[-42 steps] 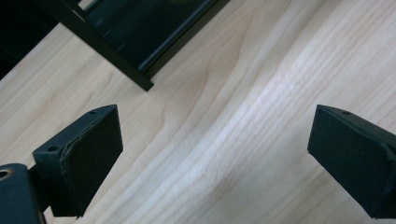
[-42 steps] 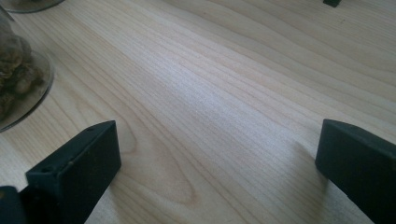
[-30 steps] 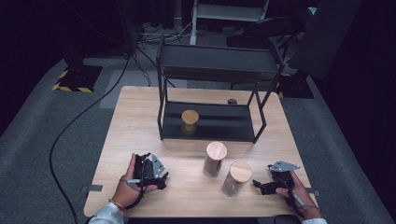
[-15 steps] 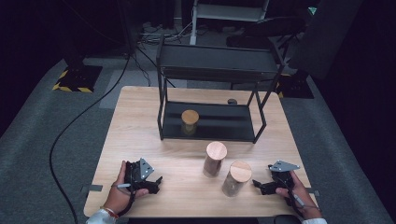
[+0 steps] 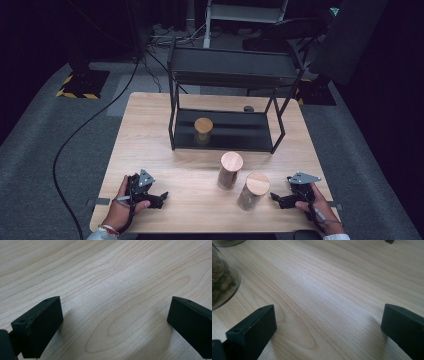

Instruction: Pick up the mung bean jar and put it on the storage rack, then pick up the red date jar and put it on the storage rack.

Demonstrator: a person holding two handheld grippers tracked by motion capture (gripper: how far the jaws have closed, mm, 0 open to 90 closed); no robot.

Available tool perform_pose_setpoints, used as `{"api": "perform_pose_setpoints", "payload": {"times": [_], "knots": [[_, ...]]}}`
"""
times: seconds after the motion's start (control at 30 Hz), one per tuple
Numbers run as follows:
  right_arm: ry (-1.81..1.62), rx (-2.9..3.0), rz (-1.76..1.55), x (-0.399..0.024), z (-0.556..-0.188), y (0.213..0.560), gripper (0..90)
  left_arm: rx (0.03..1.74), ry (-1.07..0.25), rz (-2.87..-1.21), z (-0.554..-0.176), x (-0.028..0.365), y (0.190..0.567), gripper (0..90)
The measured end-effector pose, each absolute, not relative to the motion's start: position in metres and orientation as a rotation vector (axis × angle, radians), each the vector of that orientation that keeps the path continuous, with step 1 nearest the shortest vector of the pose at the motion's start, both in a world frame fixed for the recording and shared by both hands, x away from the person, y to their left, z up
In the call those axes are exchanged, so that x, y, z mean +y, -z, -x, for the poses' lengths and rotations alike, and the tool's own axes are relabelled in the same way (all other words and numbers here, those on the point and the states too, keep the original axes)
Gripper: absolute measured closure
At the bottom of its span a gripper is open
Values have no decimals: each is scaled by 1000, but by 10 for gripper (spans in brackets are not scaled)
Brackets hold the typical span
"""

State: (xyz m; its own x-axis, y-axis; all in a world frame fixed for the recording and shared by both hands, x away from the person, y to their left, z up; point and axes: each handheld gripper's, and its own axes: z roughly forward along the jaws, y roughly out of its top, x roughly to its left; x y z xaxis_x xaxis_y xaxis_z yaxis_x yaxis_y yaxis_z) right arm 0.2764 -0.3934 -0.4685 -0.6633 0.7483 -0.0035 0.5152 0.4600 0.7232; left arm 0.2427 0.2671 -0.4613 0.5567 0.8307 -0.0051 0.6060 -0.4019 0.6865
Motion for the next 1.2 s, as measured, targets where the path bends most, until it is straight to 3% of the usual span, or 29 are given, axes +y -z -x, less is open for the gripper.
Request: {"api": "perform_pose_setpoints", "payload": {"times": [1.2], "knots": [[-1020, 2391, -1077, -393, -276, 469, 0, 1116, -441, -2159, -245, 272, 462, 0]]}}
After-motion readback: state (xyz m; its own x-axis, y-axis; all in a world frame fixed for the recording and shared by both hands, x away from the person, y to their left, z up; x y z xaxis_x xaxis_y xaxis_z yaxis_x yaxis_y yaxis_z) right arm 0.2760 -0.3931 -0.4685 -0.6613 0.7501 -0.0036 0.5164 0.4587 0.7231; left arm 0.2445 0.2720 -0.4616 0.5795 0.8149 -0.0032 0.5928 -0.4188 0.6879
